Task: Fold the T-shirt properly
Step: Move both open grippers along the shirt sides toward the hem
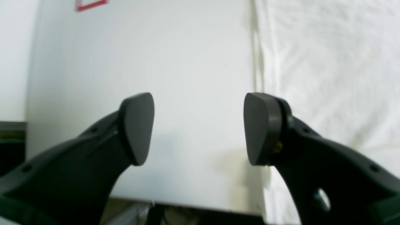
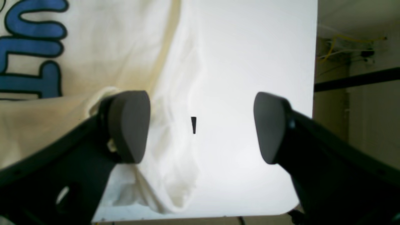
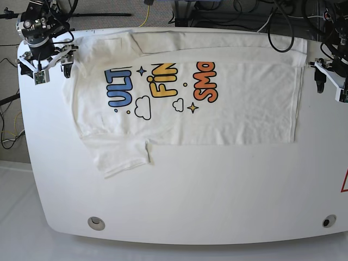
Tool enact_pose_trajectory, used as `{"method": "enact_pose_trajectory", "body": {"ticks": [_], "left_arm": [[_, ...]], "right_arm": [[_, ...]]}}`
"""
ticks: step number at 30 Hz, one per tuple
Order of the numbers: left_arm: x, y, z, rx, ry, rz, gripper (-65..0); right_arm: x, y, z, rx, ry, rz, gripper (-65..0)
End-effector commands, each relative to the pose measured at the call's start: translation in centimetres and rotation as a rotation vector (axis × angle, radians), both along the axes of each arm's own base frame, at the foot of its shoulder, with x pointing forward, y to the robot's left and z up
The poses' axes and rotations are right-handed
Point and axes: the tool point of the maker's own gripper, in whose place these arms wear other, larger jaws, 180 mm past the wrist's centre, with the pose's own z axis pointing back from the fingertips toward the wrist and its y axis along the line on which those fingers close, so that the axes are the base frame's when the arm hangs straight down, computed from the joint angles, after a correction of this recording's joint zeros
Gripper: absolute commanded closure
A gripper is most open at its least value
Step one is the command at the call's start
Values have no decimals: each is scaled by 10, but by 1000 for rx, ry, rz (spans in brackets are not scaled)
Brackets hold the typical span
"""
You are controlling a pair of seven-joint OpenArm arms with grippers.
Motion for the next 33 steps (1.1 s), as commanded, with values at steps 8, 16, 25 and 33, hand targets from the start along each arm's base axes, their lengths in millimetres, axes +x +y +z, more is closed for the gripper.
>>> {"method": "enact_pose_trajectory", "body": {"ticks": [8, 16, 25, 33], "left_arm": [[12, -10, 13, -11, -73, -34, -406], [19, -17, 18, -31, -100, -41, -409], [28, -18, 23, -71, -126, -37, -412], [61, -7, 24, -139, -166, -21, -406]], "right_arm": [[5, -12, 18, -13, -66, -22, -491], [12, -4, 16, 9, -73, -3, -490], [32, 18, 13, 35, -93, 55, -494], [63, 14, 25, 38, -136, 42, -495]]}}
